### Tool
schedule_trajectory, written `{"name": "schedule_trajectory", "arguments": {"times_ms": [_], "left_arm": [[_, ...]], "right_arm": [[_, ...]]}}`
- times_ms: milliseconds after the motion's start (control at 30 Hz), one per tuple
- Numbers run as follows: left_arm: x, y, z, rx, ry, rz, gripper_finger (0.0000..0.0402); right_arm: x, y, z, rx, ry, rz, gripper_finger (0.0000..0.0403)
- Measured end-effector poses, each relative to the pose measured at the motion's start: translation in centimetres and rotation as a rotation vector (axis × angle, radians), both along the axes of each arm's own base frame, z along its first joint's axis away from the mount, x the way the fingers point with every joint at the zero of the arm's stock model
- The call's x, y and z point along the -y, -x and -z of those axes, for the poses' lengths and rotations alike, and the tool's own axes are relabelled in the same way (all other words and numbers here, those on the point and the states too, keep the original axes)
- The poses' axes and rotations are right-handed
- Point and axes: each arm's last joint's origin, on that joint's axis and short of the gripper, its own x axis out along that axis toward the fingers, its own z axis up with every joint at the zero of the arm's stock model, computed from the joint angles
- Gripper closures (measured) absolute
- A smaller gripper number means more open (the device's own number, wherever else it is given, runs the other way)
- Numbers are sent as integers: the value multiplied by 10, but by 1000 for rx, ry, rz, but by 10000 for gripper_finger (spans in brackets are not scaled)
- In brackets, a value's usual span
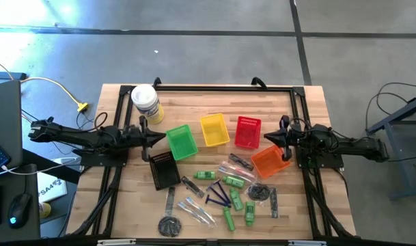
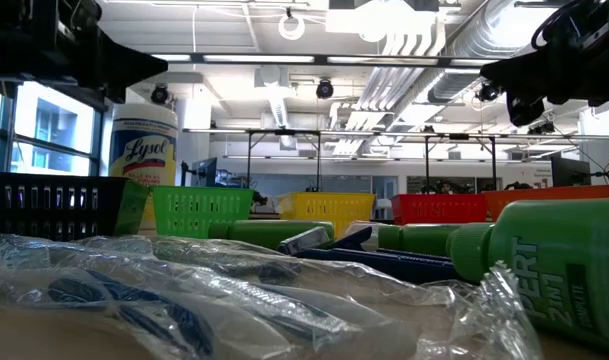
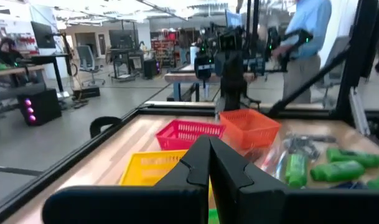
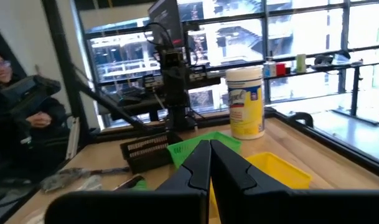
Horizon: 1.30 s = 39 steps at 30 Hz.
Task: Pick & Place Travel size toiletries
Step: Put the green shampoo into the yellow bin
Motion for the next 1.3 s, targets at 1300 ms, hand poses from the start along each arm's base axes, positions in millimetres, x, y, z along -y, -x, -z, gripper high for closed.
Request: {"name": "schedule_trajectory", "arguments": {"times_ms": [1300], "left_arm": [[-3, 0, 5, -56, -4, -124, 402]], "right_arm": [[-108, -168, -103, -927, -273, -24, 245]]}}
